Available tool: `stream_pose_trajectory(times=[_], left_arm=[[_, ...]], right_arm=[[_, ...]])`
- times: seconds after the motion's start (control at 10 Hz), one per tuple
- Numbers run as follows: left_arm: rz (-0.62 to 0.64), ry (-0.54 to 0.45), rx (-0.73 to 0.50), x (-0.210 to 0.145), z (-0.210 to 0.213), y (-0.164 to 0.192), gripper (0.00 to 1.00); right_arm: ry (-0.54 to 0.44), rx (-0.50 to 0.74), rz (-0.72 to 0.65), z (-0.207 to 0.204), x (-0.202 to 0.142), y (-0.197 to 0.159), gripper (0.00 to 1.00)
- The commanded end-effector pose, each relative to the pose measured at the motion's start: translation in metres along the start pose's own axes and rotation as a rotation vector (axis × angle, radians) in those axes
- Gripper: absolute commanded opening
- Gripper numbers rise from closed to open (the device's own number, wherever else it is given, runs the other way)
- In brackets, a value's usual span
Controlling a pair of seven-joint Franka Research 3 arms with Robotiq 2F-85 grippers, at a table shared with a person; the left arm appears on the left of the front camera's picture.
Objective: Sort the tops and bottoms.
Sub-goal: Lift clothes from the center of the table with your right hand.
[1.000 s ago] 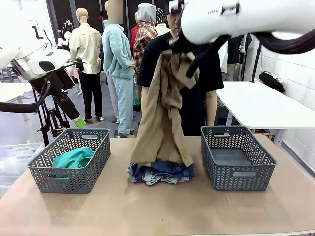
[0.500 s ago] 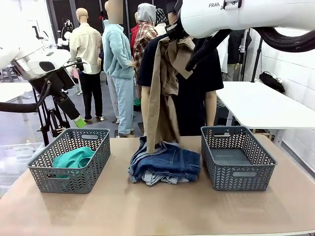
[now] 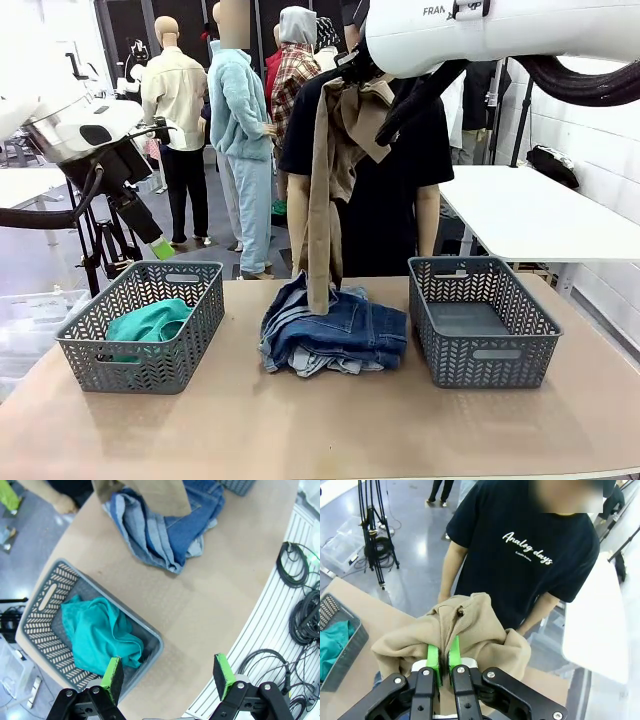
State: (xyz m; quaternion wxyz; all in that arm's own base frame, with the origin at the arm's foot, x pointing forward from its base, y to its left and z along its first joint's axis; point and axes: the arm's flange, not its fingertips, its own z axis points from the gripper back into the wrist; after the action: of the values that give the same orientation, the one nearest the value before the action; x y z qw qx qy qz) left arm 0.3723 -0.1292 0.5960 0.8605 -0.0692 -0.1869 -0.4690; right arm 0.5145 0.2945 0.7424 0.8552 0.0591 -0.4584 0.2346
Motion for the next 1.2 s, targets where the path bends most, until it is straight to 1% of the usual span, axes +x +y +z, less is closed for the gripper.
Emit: stream_pose_trajectory(times=[0.0,1.1], left_arm=[[0.000,-0.003,-0.001,0.0005,0.0006,-0.0003,0.93],[0.000,-0.003,-0.001,0.0005,0.0006,-0.0003,0.93]], right_arm=[[-0.008,-0.002,0.004,0.0040,0.0020,-0.0010,0.00],[-0.008,-0.002,0.004,0.0040,0.0020,-0.0010,0.00]])
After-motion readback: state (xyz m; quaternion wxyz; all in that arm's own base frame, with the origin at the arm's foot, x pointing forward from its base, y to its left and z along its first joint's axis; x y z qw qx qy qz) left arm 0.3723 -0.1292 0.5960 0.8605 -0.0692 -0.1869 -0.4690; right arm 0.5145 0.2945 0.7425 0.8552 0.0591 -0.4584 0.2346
